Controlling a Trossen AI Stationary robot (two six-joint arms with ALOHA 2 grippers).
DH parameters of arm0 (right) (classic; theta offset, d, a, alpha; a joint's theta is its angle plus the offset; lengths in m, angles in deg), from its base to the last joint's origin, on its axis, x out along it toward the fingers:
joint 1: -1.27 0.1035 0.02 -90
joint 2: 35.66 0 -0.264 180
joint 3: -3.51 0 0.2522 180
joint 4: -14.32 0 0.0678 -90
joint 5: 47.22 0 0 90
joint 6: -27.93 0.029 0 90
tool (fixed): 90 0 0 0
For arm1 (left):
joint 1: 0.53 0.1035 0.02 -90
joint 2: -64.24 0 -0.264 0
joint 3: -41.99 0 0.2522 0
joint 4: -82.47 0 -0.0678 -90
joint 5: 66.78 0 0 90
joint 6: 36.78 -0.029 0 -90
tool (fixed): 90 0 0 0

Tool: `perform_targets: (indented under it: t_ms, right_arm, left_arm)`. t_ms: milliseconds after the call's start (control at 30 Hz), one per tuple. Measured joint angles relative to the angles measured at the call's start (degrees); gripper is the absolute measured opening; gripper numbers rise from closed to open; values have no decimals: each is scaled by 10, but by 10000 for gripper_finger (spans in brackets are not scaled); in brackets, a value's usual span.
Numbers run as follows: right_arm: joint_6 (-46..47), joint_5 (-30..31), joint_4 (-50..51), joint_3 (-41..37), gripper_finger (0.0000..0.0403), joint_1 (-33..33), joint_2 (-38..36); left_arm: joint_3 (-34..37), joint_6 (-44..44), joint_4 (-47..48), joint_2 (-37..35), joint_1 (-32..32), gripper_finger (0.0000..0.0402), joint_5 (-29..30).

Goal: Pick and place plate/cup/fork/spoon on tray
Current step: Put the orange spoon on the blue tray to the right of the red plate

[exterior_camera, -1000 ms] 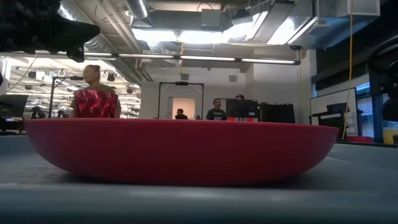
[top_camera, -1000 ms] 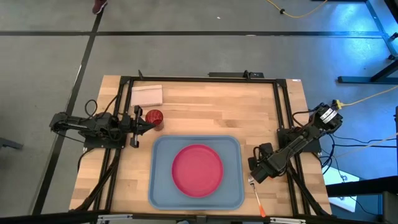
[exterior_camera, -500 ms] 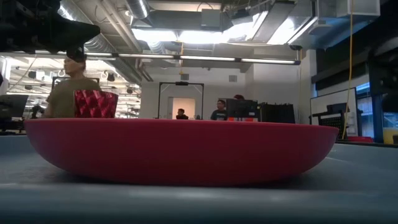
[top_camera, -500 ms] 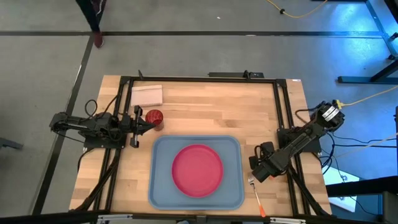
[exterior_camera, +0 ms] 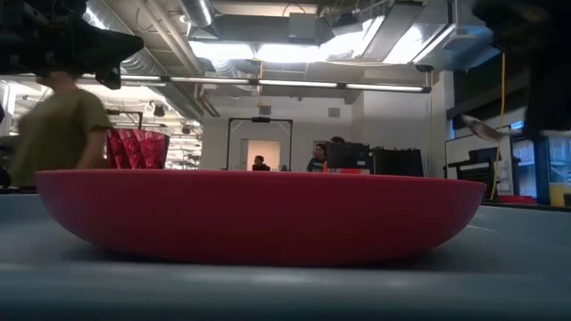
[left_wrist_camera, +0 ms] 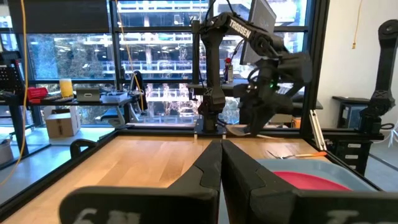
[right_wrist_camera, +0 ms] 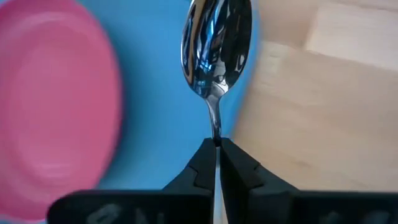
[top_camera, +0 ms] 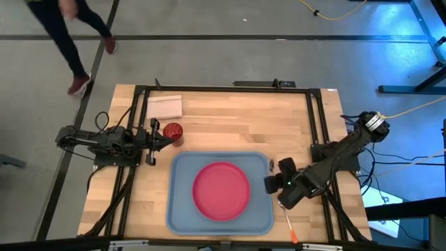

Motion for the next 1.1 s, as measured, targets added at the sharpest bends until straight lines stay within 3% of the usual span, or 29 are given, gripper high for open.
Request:
perform_targets:
  t_ms: [133,333,500,700,1100]
  right_arm:
    - [-29,0,-53,3,10,-19,11]
    - [-41,-71,-119,3,12,-43,74]
    - [-36,-93,-179,2,13,-49,106]
    - [-23,-132,-175,3,15,-52,142]
    - [-27,-134,-168,2,25,-54,156]
  left_arm:
    - [0,0,0,0,0,0,0]
    - [0,0,0,0,0,0,0]
    - [0,0,0,0,0,0,0]
    - [0,0,0,0,0,0,0]
    - [0,0,0,0,0,0,2]
